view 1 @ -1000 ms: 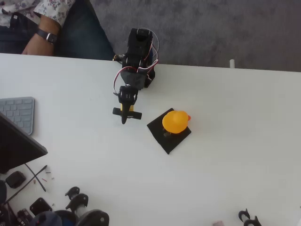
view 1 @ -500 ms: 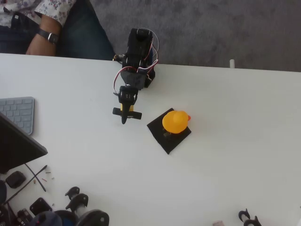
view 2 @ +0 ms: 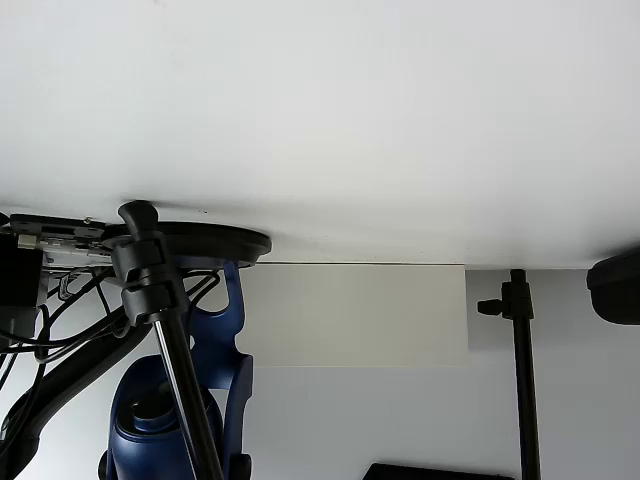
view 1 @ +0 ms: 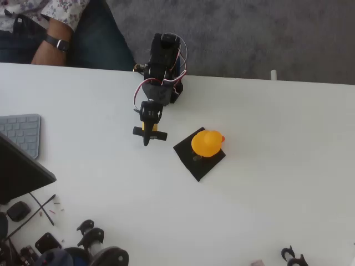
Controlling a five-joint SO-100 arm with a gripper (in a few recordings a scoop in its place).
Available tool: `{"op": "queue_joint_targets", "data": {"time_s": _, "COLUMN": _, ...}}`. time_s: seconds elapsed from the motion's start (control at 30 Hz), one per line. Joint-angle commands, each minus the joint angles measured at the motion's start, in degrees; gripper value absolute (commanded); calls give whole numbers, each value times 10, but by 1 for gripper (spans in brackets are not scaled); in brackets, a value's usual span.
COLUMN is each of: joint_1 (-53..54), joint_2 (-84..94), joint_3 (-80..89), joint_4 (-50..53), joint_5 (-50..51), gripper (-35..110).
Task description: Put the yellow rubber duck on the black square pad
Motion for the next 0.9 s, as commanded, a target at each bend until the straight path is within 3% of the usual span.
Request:
{"op": "queue_joint_targets", "data": {"time_s": 0.0, "joint_1": 16, "joint_2": 11, "joint_3": 6, "joint_4": 5, "joint_5": -4, "gripper": 4}}
{"op": "queue_joint_targets", "data": {"time_s": 0.87, "joint_1": 15, "joint_2": 11, "joint_3": 27, "joint_4": -1, "joint_5": -4, "gripper": 4}}
